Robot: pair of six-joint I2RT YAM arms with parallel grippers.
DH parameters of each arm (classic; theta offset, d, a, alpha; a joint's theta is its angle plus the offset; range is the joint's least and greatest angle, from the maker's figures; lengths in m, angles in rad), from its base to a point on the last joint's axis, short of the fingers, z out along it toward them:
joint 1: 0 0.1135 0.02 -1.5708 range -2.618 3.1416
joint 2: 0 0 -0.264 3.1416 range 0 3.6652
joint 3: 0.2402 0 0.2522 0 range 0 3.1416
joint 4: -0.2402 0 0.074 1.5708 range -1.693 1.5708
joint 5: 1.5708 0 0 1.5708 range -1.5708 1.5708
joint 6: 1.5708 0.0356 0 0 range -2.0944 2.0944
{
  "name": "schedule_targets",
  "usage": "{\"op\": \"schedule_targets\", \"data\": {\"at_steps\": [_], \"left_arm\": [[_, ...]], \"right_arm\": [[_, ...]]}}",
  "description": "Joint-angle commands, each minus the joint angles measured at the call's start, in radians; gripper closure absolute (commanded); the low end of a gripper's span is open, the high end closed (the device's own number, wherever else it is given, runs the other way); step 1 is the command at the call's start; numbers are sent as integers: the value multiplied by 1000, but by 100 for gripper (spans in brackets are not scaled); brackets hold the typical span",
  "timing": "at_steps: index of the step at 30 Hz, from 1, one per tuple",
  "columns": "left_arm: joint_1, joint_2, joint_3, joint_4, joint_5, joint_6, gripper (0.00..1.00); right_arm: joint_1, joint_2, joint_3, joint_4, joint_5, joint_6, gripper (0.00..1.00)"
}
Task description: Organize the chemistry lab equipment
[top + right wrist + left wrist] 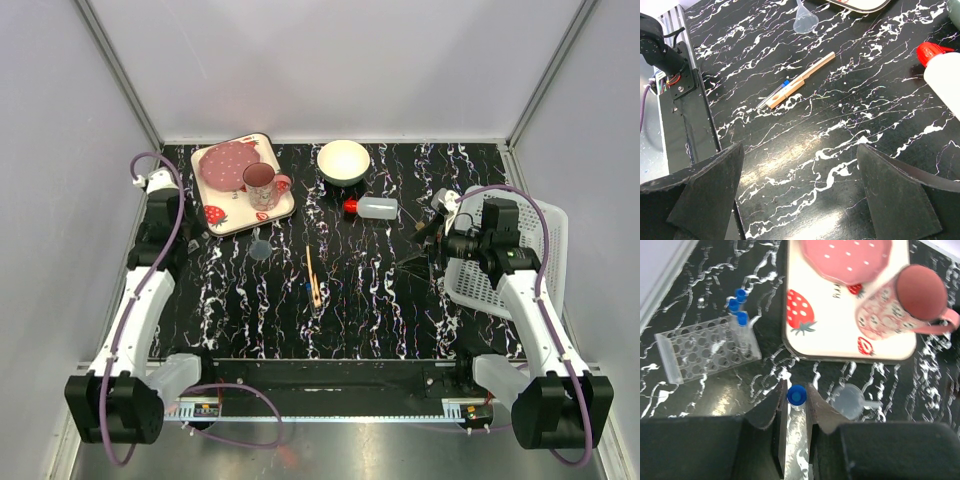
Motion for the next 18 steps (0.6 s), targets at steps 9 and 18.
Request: {"op": "schedule_targets", "data": {"at_steps": [9, 18], "left_arm": [[265, 208, -24, 260, 113, -19, 85], [276, 343, -32, 380, 48, -17, 86]], "right_arm": [[-4, 14, 42, -18, 16, -19, 0], [-6, 46, 59, -41, 21, -28, 0]]}}
